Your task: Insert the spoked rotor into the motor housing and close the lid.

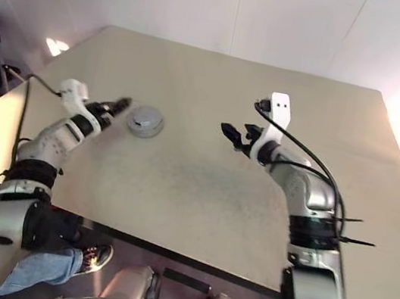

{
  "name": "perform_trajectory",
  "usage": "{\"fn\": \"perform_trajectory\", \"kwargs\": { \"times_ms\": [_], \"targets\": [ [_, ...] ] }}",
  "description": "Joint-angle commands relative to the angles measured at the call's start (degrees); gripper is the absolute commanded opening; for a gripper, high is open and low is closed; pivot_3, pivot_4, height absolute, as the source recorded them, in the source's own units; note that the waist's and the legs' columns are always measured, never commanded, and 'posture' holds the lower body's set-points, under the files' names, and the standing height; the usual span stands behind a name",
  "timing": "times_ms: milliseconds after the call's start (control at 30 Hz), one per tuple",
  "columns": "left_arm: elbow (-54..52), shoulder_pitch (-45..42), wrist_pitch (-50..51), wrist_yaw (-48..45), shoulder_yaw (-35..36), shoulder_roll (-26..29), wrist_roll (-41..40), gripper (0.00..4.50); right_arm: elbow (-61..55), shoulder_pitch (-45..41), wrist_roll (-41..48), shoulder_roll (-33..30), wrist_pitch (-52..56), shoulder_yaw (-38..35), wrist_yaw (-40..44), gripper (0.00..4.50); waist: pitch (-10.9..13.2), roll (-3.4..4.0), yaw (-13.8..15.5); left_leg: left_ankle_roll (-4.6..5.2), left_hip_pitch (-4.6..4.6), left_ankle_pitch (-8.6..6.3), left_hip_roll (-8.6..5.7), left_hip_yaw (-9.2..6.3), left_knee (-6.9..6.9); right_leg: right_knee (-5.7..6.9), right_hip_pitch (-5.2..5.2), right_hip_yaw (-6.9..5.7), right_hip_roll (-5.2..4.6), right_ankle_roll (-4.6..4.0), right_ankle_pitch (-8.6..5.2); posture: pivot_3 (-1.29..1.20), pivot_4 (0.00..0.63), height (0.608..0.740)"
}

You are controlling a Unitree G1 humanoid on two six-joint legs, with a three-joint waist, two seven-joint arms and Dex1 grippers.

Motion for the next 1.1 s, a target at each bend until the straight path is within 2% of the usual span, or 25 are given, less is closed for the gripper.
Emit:
{"fn": "perform_trajectory", "kwargs": {
  "times_ms": [33, 200, 300, 400, 500, 733, 1100],
  "targets": [
    [-13.6, 3.9, -0.1, -5.7, -7.0, 2.0, 3.5, 4.34, -0.9, 2.2, -3.6, -7.2, -8.1, -1.7, 7.8, 4.16, 0.0, -0.04, -0.1, 0.04, -0.02, -0.02, 0.02, -0.01, 0.08, 0.02, 0.01, 0.00, 0.01, 0.00, 0.00, 0.00, 0.000, 0.740],
    [-16.7, 4.9, -3.2, -6.0, -10.1, 1.7, 7.1, 4.34, 5.0, 6.1, -8.7, -12.0, -15.7, -2.0, 11.6, 4.16, 0.0, -0.04, -0.4, 0.04, 0.41, -0.01, 0.10, -0.01, 0.22, 0.04, 0.42, 0.00, 0.07, -0.09, -0.28, 0.00, 0.000, 0.740],
    [-14.7, 3.7, -4.1, -4.3, -9.7, -0.2, 7.5, 4.34, 9.5, 6.0, -10.8, -11.3, -18.8, -2.2, 11.2, 4.16, 0.0, -0.03, -0.9, 0.10, 0.61, -0.03, 0.11, 0.00, 0.31, 0.03, 0.60, 0.00, 0.06, -0.03, -0.34, 0.00, 0.000, 0.740],
    [-14.3, 3.5, -4.3, -3.8, -9.9, -1.8, 7.9, 4.34, 11.3, 5.8, -11.2, -10.3, -20.6, -2.6, 12.2, 4.16, 0.0, -0.04, -1.3, 0.21, 0.54, -0.01, 0.11, 0.00, 0.41, 0.04, 0.60, -0.01, 0.05, -0.48, -0.07, 0.00, 0.000, 0.740],
    [-15.5, 3.8, -3.8, -3.6, -10.3, -3.1, 7.8, 4.34, 11.7, 6.4, -11.1, -9.8, -21.3, -3.0, 13.3, 4.16, 0.0, -0.03, -1.5, 0.28, 0.44, -0.03, 0.11, 0.00, 0.42, 0.04, 0.53, -0.01, 0.06, -0.54, -0.04, 0.00, 0.000, 0.740],
    [-15.9, 3.9, -3.7, -4.6, -10.5, -3.2, 8.2, 4.34, 13.2, 5.6, -12.2, -10.0, -22.5, -2.8, 14.2, 4.16, 0.0, -0.03, -1.5, 0.73, 0.23, -0.07, 0.11, 0.01, 0.42, 0.03, 0.36, -0.04, 0.05, -0.56, -0.05, 0.00, 0.000, 0.740],
    [-15.9, 3.7, -3.8, -3.7, -10.0, -4.0, 8.5, 4.34, 14.4, 4.2, -14.2, -8.6, -23.3, -2.4, 14.3, 4.16, 0.0, -0.03, -1.6, 0.72, 0.28, -0.19, 0.15, 0.01, 0.69, 0.10, 0.49, -0.04, 0.05, -0.57, -0.04, 0.00, 0.000, 0.740]
  ]
}}
